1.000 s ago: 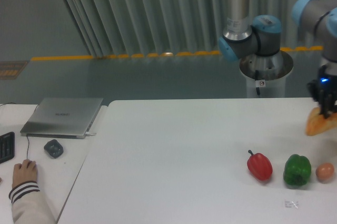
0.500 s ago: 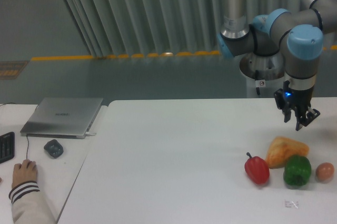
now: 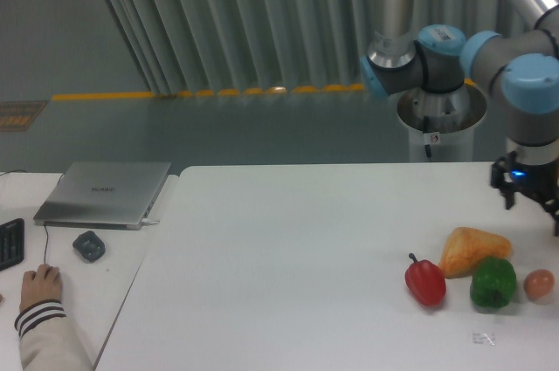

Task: Place the triangular bread on the table

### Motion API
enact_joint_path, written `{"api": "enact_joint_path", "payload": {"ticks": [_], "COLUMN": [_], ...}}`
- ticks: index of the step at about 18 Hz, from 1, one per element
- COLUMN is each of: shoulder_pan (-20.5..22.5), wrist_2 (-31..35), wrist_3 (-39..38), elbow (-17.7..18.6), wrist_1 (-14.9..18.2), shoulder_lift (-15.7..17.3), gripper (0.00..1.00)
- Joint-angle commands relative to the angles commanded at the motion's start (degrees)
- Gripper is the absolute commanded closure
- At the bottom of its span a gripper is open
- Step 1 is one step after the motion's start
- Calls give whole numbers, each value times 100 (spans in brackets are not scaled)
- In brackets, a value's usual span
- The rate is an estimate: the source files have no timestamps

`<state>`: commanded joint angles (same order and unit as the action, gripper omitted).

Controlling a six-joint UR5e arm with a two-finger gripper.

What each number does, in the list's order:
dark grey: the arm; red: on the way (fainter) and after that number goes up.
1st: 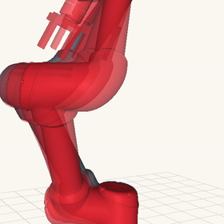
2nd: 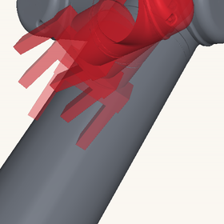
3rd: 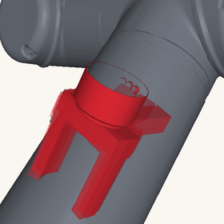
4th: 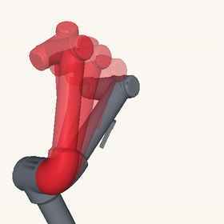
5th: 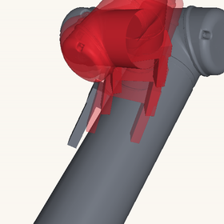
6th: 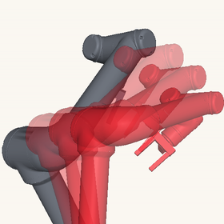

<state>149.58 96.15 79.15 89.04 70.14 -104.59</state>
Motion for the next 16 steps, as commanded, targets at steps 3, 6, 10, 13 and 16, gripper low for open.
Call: {"api": "enact_joint_path", "payload": {"ticks": [3, 6, 10, 13, 16], "shoulder_pan": [176, 238, 334, 343, 343], "wrist_2": [-140, -202, -237, -395, -413], "wrist_3": [881, 1654, 2648, 2755, 2755], "elbow": [8, 0, -35, -132, -150], "wrist_1": [61, 263, 588, 676, 712], "shoulder_lift": [18, 44, 44, 44, 44], "gripper": [0, 0, 0, 0, 0]}}
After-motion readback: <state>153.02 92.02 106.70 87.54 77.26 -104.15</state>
